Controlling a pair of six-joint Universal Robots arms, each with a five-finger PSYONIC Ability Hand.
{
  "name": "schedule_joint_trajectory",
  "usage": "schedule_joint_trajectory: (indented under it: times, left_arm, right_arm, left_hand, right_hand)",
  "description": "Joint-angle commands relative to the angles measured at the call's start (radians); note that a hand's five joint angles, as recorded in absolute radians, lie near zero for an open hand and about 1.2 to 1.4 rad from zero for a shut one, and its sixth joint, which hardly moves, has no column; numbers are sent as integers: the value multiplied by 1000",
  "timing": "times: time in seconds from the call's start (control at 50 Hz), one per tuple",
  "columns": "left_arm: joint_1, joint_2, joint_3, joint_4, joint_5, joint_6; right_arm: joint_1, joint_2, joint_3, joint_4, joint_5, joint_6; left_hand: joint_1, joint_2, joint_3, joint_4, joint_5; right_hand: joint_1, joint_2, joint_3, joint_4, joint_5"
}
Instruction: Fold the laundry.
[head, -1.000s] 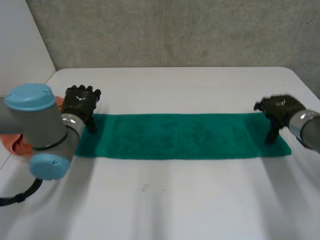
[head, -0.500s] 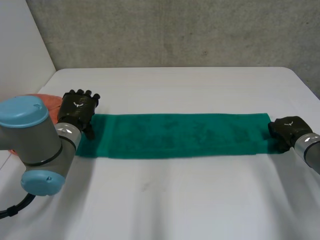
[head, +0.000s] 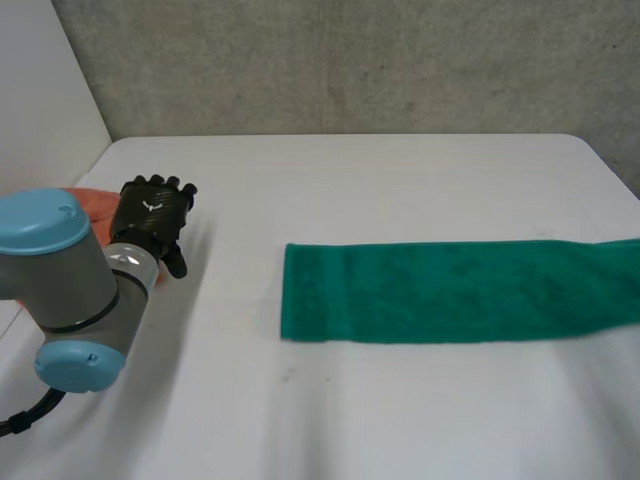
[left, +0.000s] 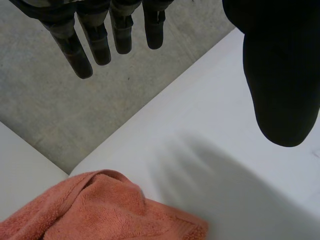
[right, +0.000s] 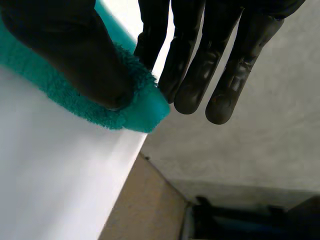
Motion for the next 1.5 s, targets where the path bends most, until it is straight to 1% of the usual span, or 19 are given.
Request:
schedule_joint_trajectory:
  times: [0.02,0.16,0.28,0.42,0.44,0.48,0.5,0.52,0.58,0.64,0.72,0.76,0.92,0.98,1.06,1.14,1.2,1.4,1.5]
  left_arm:
    - [-7,16,4,0,-2,-2]
    - [-34,54,14,0,-5,-26]
    - [-54,90,12,0,-8,-55]
    - [-77,88,9,-1,-8,-57]
    - [-83,87,7,-1,-10,-55]
    - [-89,87,6,-1,-10,-55]
    - [-95,85,6,-1,-10,-55]
    - [-102,87,7,-1,-10,-55]
    - [-120,85,12,-1,-8,-55]
    - [-129,82,18,-1,-8,-54]
    - [-145,79,27,0,-5,-52]
    - [-151,76,32,0,-5,-54]
    - [-209,48,53,0,-8,-51]
    - [-221,31,58,0,-8,-52]
    - [-227,22,58,0,-10,-52]
    - [-229,19,57,-1,-11,-51]
    - [-229,21,49,-3,-11,-52]
    - [-226,50,34,-12,-14,-52]
    - [-223,79,29,-12,-14,-55]
  right_arm:
    - [240,-104,-39,-8,-33,75]
    - [589,-144,-64,-12,-116,112]
    - [878,-47,-77,-26,-205,99]
    - [1031,111,-125,-26,-217,94]
    - [1035,123,-130,-23,-211,95]
    - [1033,131,-131,-21,-197,108]
    - [1030,120,-122,-29,-175,118]
    - [1030,100,-117,-32,-156,143]
    - [989,27,-94,-38,-141,253]
    - [839,-100,-36,-32,-135,443]
    - [708,-188,46,-23,-148,626]
    - [677,-203,89,-14,-151,660]
    - [544,-233,324,8,-153,513]
    - [496,-233,369,2,-153,458]
    - [456,-211,407,-49,-159,424]
    - [447,-167,412,-107,-153,413]
    - [447,-150,400,-124,-141,413]
    - [475,-183,285,-109,-72,405]
    - [646,-223,157,-46,-73,398]
  left_hand:
    - [-21,-28,-33,-27,-47]
    - [-21,-28,-33,-27,-47]
    - [-21,-28,-33,-27,-47]
    - [-21,-28,-33,-27,-47]
    - [-21,-28,-33,-27,-47]
    - [-21,-28,-33,-27,-47]
    - [-21,-28,-33,-27,-47]
    - [-21,-28,-33,-27,-47]
    - [-21,-28,-33,-27,-47]
    - [-21,-28,-33,-27,-47]
    - [-21,-28,-33,-27,-47]
    - [-21,-28,-33,-27,-47]
    - [-21,-28,-33,-27,-47]
    - [-21,-28,-33,-27,-47]
    - [-21,-28,-33,-27,-47]
    - [-21,-28,-33,-27,-47]
    - [-21,-28,-33,-27,-47]
    - [-21,-28,-33,-27,-47]
    - [-21,-28,-33,-27,-47]
  right_hand:
    - [432,220,217,208,231]
    - [432,220,217,208,231]
    - [432,220,217,208,231]
    - [432,220,217,208,231]
    - [398,186,183,175,197]
    - [-50,-261,-264,-273,-250]
    - [-584,-795,-798,-807,-784]
    - [-790,-1001,-1004,-1013,-991]
    - [-790,-1001,-1004,-1013,-991]
    - [-790,-1001,-1004,-1013,-991]
    - [-790,-1001,-1004,-1013,-991]
    - [-790,-1001,-1004,-1013,-991]
    - [-781,-992,-995,-1004,-981]
    - [-669,-880,-883,-892,-869]
    - [-419,-631,-634,-643,-620]
    - [-23,-235,-238,-247,-224]
    - [430,219,216,207,230]
    - [432,220,217,208,231]
    - [432,220,217,208,231]
